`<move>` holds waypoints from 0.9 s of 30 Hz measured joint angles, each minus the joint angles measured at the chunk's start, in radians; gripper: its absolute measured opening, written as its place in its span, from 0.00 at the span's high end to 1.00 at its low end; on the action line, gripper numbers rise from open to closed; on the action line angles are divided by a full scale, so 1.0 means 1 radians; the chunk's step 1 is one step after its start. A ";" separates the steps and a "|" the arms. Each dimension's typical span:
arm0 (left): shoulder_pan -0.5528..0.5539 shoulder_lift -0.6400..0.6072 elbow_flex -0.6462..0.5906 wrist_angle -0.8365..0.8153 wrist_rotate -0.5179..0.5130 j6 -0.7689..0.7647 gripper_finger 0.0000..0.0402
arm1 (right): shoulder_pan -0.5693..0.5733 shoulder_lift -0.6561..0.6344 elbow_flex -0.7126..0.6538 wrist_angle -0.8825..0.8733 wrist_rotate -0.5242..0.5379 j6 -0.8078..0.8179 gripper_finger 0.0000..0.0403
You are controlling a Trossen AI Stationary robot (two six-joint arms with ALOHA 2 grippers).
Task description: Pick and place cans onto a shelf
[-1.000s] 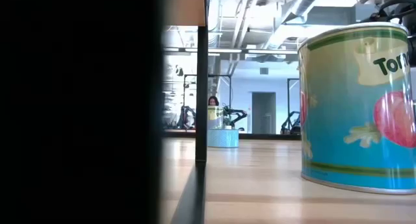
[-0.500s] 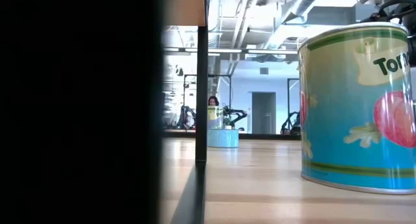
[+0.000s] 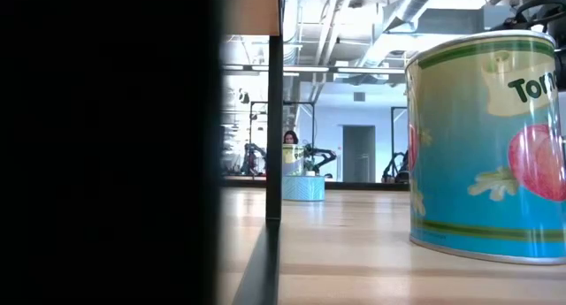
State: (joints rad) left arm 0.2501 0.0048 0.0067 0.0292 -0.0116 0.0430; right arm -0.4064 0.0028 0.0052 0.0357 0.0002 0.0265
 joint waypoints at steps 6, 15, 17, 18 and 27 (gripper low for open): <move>0.000 0.000 0.000 0.000 0.000 0.001 1.00 | 0.000 0.000 0.000 0.000 0.000 0.000 0.88; 0.000 0.000 0.000 0.000 0.000 -0.042 1.00 | 0.000 0.000 0.000 0.000 0.000 0.000 0.88; 0.000 0.000 0.000 0.000 0.000 -0.053 1.00 | 0.000 0.000 0.000 0.000 0.000 0.000 0.88; 0.000 0.000 0.000 0.000 0.000 -0.056 1.00 | 0.000 0.000 0.000 0.000 0.000 0.000 0.88; 0.000 0.028 0.017 0.115 0.078 -0.105 1.00 | 0.000 0.000 0.000 0.000 0.000 0.000 0.88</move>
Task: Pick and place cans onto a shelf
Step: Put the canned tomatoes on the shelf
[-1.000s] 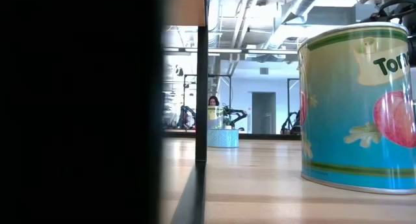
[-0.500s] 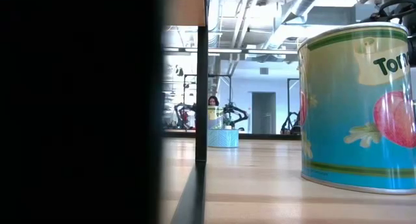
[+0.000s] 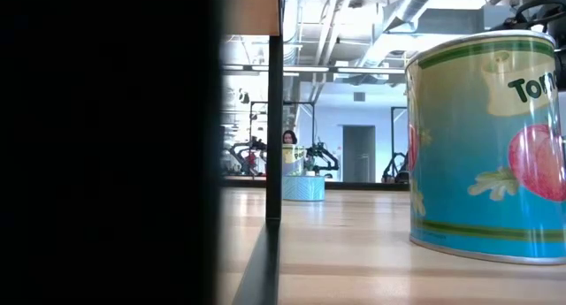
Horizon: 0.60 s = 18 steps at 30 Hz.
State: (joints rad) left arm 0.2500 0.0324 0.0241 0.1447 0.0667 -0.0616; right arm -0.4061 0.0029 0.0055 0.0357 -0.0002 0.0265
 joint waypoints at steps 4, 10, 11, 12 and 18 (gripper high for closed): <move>0.000 0.101 0.064 0.001 0.000 0.009 1.00 | 0.000 0.000 0.000 0.000 0.000 0.000 0.88; 0.000 0.370 0.196 -0.069 -0.017 0.026 1.00 | 0.000 0.000 0.000 0.000 0.000 0.000 0.88; 0.000 0.417 0.222 -0.094 -0.023 0.033 1.00 | 0.000 0.000 0.000 -0.001 0.000 0.000 0.88; 0.000 0.465 0.251 -0.123 -0.030 0.037 1.00 | 0.000 0.000 0.000 -0.001 0.000 0.000 0.88; 0.000 0.721 0.423 -0.285 -0.108 0.039 1.00 | 0.000 0.000 0.000 -0.002 0.001 0.000 0.88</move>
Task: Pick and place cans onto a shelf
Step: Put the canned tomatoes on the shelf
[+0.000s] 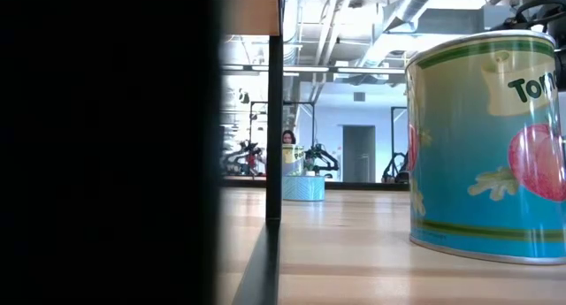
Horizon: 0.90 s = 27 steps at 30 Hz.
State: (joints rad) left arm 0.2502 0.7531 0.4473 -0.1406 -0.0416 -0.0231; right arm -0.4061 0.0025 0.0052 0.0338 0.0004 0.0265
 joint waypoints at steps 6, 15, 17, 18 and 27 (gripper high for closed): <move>0.035 0.215 0.186 -0.214 -0.080 0.004 1.00 | 0.000 0.000 0.000 -0.001 0.000 0.000 0.88; 0.266 0.422 0.481 -0.620 -0.079 0.164 1.00 | 0.000 0.000 0.000 -0.002 0.000 0.000 0.88; 0.320 0.452 0.541 -0.684 -0.079 0.201 1.00 | 0.000 0.000 0.000 -0.002 0.000 0.000 0.88; 0.344 0.469 0.570 -0.713 -0.079 0.216 1.00 | 0.000 0.000 0.000 -0.002 0.000 0.000 0.88; 0.439 0.626 0.666 -0.836 -0.097 0.371 0.81 | 0.000 0.000 0.000 -0.001 0.000 0.000 0.88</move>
State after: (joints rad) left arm 0.6889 1.3789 1.1129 -0.9763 -0.1387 0.3481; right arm -0.4061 0.0025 0.0052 0.0326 0.0006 0.0265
